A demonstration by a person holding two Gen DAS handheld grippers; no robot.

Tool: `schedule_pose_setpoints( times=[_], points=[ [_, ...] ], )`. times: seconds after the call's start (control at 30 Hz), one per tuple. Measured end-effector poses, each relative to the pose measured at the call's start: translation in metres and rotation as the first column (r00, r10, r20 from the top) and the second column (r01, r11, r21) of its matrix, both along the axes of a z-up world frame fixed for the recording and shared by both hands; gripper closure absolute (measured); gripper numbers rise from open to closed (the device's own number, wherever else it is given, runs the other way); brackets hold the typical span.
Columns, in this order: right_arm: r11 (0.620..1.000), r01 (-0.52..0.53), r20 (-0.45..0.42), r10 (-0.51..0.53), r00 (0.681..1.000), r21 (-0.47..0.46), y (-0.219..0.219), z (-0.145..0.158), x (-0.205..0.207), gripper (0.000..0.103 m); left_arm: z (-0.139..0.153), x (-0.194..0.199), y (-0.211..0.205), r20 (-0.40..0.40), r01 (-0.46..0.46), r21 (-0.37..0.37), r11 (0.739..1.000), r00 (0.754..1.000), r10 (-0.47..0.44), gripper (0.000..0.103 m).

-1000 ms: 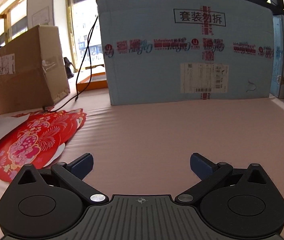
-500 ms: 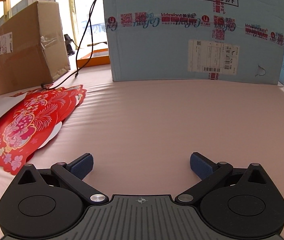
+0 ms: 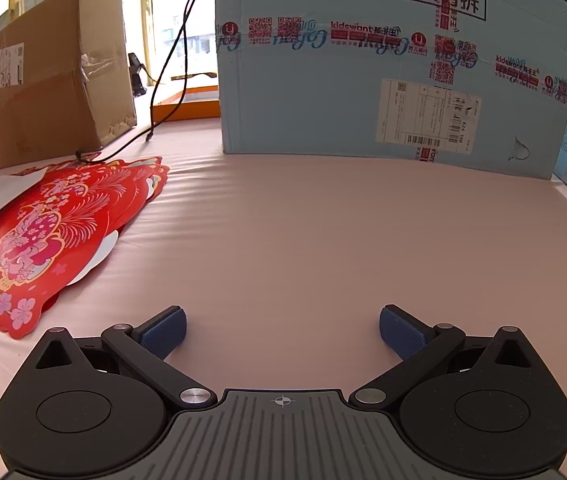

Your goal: Fold shopping bag

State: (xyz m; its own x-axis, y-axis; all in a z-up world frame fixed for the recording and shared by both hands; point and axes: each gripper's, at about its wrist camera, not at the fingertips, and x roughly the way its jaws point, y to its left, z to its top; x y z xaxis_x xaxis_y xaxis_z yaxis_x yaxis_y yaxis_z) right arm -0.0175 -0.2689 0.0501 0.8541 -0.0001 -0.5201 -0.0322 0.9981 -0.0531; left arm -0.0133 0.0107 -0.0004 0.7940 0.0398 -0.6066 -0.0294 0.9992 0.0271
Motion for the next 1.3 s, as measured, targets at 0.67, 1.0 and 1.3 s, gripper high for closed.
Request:
schedule_pose_setpoints(
  times=[0.67, 1.0, 1.3],
  points=[
    [1.0, 0.003, 0.0, -0.003, 1.0, 0.0, 0.0005, 0.0001, 0.0009, 0.0, 0.0004, 0.0006, 0.0021, -0.001, -0.001, -0.001, 1.0, 1.0, 0.001, 0.0],
    [1.0, 0.004, 0.001, -0.004, 1.0, 0.0, 0.0006, -0.0001, 0.0013, 0.0, -0.0001, 0.0007, 0.0014, 0.0, -0.002, 0.0, 1.0, 1.0, 0.002, 0.0],
    [1.0, 0.005, 0.001, -0.005, 1.0, 0.0, 0.001, 0.0, 0.0009, 0.0, 0.0004, 0.0011, 0.0016, -0.001, -0.001, -0.001, 1.0, 1.0, 0.001, 0.0]
  ],
)
